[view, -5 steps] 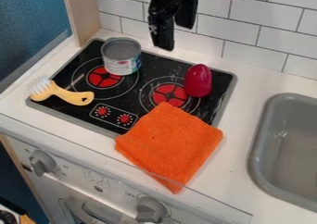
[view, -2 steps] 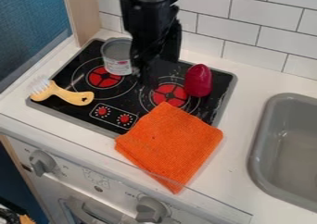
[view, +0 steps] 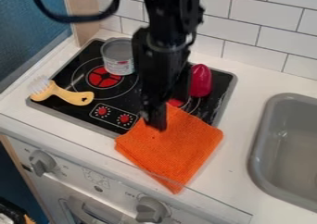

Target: Moved the orange towel to the middle upper side of the stove

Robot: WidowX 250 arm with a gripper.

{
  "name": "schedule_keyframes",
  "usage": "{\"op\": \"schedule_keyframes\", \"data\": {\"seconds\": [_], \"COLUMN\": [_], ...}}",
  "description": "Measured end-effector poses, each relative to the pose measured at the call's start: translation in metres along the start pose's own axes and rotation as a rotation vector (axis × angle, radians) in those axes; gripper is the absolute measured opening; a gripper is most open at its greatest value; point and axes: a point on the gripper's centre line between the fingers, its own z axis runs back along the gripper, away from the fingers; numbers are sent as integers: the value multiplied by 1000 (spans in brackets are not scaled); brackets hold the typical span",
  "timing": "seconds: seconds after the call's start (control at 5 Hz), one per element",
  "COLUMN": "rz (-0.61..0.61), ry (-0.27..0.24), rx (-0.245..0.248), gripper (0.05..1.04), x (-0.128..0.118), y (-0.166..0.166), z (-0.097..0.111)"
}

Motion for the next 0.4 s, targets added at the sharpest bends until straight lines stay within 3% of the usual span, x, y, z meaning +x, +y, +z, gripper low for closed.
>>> {"op": "schedule_keyframes", "data": {"seconds": [0.2,0.4], "rz": [-44,-57], "ry": [-25,-29], "rx": [50,49], "gripper": [999,999], "x": [-6,-7], "y": [13,16], "z": [-21,-29]}}
